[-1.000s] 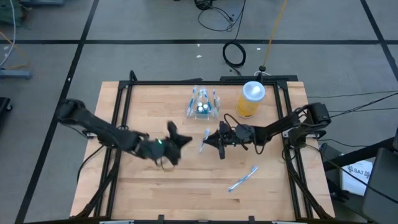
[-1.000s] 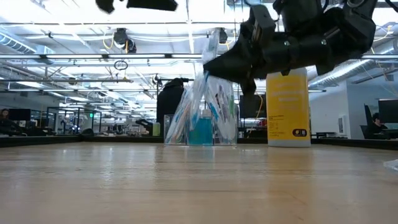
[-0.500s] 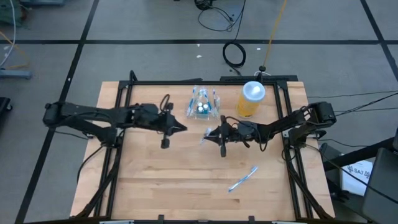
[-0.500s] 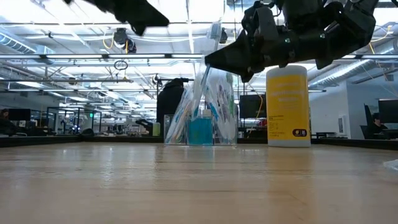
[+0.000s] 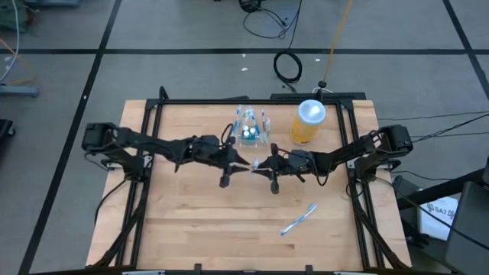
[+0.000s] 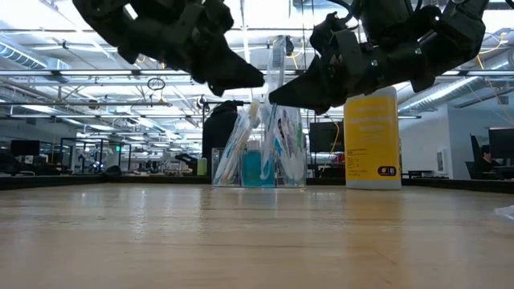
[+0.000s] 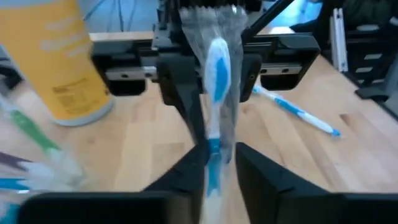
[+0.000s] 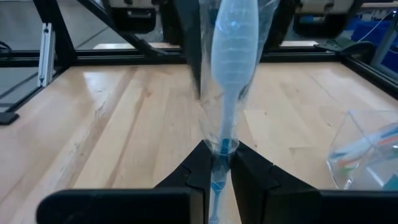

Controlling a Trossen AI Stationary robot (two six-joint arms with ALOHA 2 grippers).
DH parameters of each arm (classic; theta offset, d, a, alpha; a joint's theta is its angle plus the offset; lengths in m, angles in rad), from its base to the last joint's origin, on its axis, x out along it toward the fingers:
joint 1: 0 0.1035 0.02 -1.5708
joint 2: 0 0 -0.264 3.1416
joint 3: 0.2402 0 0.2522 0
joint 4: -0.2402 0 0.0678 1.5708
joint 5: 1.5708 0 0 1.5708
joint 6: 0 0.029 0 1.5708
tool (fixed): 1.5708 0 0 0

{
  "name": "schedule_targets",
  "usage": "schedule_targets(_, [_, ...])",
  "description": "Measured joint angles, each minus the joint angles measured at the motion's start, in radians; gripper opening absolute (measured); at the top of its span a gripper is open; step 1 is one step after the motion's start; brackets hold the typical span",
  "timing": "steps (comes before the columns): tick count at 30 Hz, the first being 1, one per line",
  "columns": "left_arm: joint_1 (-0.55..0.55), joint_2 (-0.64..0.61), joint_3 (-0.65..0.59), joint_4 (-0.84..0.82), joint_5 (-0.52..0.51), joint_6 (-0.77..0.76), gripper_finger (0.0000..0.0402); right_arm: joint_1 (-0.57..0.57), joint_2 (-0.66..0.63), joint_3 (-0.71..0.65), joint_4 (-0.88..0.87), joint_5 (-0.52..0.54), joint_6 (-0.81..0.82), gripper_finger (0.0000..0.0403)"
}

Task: Pick & Place toothbrushing station
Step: Put the blue toothbrush into the left compartment of the transparent organizer

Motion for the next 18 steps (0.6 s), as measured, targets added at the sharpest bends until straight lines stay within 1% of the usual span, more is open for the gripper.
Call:
schedule_targets(6, [0.0, 0.058, 0.001, 0.119, 0.014, -0.03, 0.017, -0.001, 0.0, 0.0, 0.001, 0.003, -0.023, 0.0034])
schedule_targets(10, [0.0, 0.096, 0.0, 0.207, 0.02, -0.054, 0.0208, -0.003, 0.0, 0.0, 0.009, 0.004, -0.023, 0.0034])
schedule_targets(14, [-0.001, 0.135, 0.002, 0.304, 0.054, -0.081, 0.0226, -0.006, 0.0, 0.0, 0.009, 0.004, -0.022, 0.0034])
schedule_targets(18, [0.0, 0.184, 0.006, 0.353, 0.039, -0.09, 0.0221, -0.006, 0.0, 0.0, 0.016, 0.003, -0.022, 0.0034])
